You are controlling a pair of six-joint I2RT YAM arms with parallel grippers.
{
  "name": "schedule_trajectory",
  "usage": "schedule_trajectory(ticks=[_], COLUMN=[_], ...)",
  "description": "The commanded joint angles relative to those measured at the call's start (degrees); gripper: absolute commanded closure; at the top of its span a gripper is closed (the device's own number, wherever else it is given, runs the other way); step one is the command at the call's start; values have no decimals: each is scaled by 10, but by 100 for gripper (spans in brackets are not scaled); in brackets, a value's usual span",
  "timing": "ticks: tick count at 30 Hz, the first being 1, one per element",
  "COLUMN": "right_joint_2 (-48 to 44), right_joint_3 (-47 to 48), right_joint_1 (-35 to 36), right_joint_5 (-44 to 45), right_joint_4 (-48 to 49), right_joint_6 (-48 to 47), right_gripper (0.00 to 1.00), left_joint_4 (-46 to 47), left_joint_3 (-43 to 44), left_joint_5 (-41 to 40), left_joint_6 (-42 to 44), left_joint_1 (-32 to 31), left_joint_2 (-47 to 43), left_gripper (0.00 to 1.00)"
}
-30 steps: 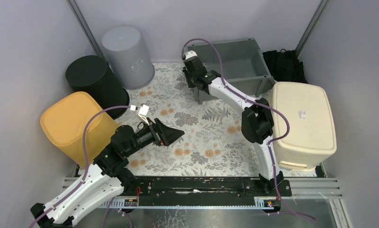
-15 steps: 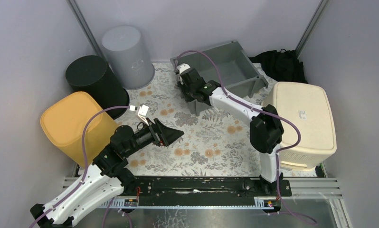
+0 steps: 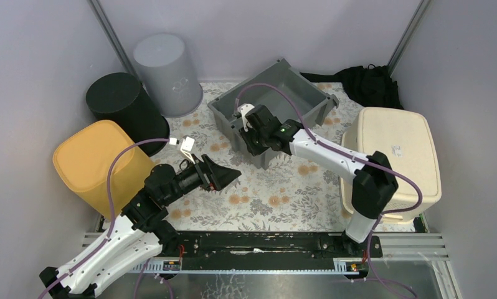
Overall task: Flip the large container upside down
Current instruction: Move the container to the center of the board.
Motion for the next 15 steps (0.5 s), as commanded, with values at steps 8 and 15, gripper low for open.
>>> schedule_trajectory(ticks=[8, 15], right_joint_2=[-113, -101], right_joint_3=[-31, 0], right_joint_1=[30, 31], right_joint_5=[-67, -51], right_joint_4=[-97, -117], right_joint_6=[31, 19], right_gripper=[57, 36], left_joint_4=[-28, -62], left_joint_3=[28, 43], left_joint_5=[-14, -28], left_joint_6=[15, 20], left_joint_1=[5, 5], left_joint_2=[-18, -41], left_gripper=[0, 0])
